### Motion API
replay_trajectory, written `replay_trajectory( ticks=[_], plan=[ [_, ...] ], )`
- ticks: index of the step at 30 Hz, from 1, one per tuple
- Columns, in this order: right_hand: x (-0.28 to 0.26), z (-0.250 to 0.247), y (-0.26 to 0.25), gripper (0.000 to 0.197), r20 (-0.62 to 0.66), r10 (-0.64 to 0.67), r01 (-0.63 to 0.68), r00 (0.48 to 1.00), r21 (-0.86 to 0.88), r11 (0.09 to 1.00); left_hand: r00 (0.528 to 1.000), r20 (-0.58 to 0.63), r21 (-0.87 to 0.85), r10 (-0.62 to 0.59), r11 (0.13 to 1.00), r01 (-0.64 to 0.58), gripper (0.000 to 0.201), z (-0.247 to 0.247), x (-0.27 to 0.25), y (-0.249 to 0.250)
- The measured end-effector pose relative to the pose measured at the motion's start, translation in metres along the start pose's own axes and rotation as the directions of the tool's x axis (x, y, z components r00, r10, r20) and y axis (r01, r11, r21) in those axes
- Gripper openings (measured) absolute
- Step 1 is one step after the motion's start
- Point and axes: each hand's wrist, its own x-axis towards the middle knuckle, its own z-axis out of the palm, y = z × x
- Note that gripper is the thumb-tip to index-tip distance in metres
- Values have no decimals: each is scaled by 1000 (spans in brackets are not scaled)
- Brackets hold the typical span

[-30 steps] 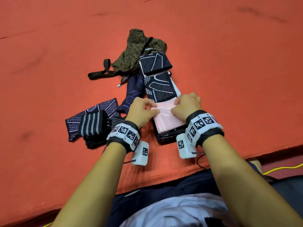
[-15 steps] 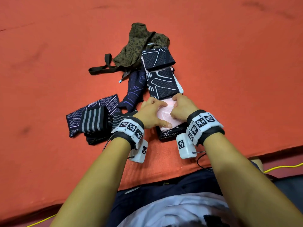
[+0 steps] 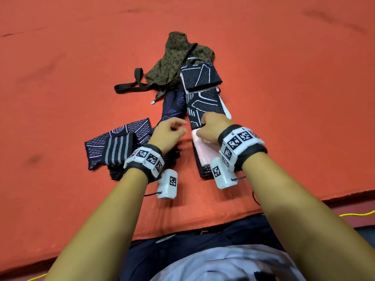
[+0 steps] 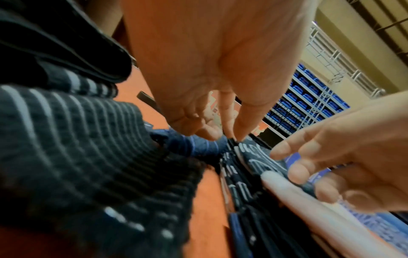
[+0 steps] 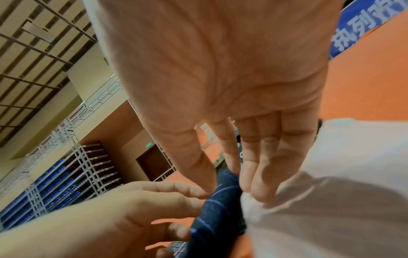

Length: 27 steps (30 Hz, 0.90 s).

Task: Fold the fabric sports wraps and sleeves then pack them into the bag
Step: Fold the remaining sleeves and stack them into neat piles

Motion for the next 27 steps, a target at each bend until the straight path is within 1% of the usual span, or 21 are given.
replay_trajectory(
  ticks=[2,3,6,9,10,11,13,15,18,20,22,24,27],
  plan=[
    [10,4,-19,12,28,-38,38,999,4,999,992,-94,17,-87,996,89,18,-12,6,-12],
    [16,8,-28,13,46,-61,60,997,10,998,985,-117,30,-130,990,135,19,-17,9,-16],
    [30,19,-51,29,94,-98,95,991,31,995,965,-104,8,-241,970,244,34,-27,19,-30],
    [43,25,-67,30,133,-124,121,983,28,992,953,-106,-2,-284,958,286,51,-33,26,-30],
    [49,27,-71,34,146,-118,115,982,29,993,947,-109,2,-303,952,305,55,-35,28,-27],
    [54,29,-73,41,154,-107,104,982,23,994,941,-104,4,-322,946,324,56,-37,30,-25],
    [66,35,-75,56,159,-80,79,984,13,997,932,-63,10,-356,934,357,53,-42,34,-25],
    [76,41,-75,63,175,-70,66,982,30,997,933,-26,29,-360,932,360,45,-44,39,-31],
    [84,47,-71,68,175,-71,59,982,72,996,938,-16,33,-346,938,346,37,-45,45,-37],
    [87,50,-69,65,154,-53,38,987,101,994,944,-21,20,-328,944,329,30,-45,48,-40],
    [90,53,-68,55,107,-31,18,994,120,993,953,-28,-29,-301,954,300,24,-47,48,-38],
    [91,51,-68,45,41,-14,7,999,155,988,963,-37,-121,-266,958,260,30,-50,46,-37],
    [90,43,-66,40,3,-9,8,1000,239,971,970,-92,-185,-224,961,204,39,-53,43,-37]
  ],
)
